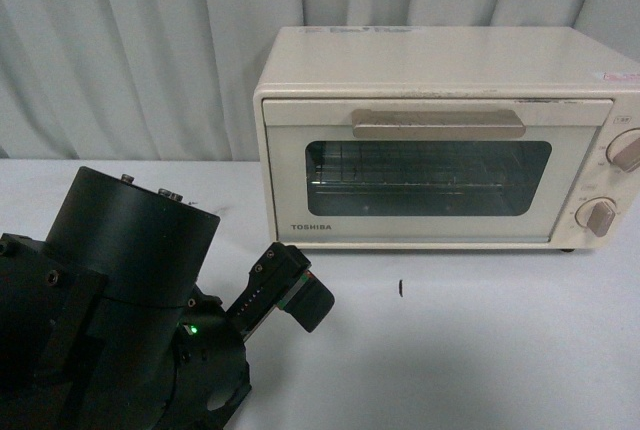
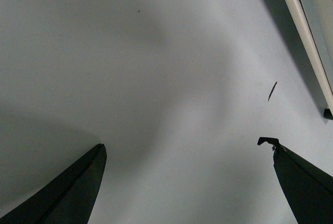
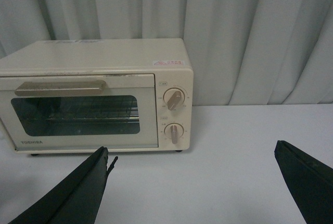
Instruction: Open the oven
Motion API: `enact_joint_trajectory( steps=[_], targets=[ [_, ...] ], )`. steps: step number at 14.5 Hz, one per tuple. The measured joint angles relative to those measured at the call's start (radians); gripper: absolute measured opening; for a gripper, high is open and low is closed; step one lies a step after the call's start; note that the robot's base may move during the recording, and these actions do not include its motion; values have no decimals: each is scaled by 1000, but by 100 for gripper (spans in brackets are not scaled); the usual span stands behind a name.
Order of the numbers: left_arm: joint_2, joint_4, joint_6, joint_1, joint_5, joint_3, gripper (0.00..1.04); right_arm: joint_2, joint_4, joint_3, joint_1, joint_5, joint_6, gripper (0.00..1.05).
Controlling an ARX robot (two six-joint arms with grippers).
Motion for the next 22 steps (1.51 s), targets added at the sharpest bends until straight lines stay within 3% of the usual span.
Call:
enact_joint_trajectory(
  steps=[5, 6, 7, 8, 9, 11, 12, 13, 16, 18, 20, 22],
  targets=[
    [0, 0, 0, 0, -1, 0, 98, 7, -28, 5, 8, 30, 7, 98],
    [0, 0, 0, 0, -2, 0, 98, 108, -144, 61, 95, 232, 27, 98],
    [0, -1, 0, 0, -2, 0, 98, 230, -100, 95, 115, 337, 24, 98],
    [0, -1, 0, -1, -6, 0, 98, 341, 9, 133, 83, 431, 5, 98],
    [0, -1, 0, 0, -5, 0, 98, 449, 120, 180, 66, 441, -17, 98],
    [0, -2, 0, -1, -6, 0, 98, 696, 328, 281, 117, 396, -95, 98],
    [0, -2, 0, -1, -2, 0, 98, 1003, 523, 415, 111, 330, -256, 98],
    [0, -2, 0, -1, -4, 0, 98, 1180, 592, 544, 111, 285, -402, 98],
    [0, -1, 0, -1, -3, 0, 98, 1430, 636, 729, 141, 220, -733, 98],
    [0, -1, 0, -1, -3, 0, 98, 1502, 617, 793, 153, 187, -868, 95],
    [0, -1, 0, -1, -3, 0, 98, 1540, 604, 826, 171, 137, -993, 74],
    [0, -1, 0, -1, -3, 0, 98, 1576, 568, 855, 200, 94, -1114, 44]
  ],
)
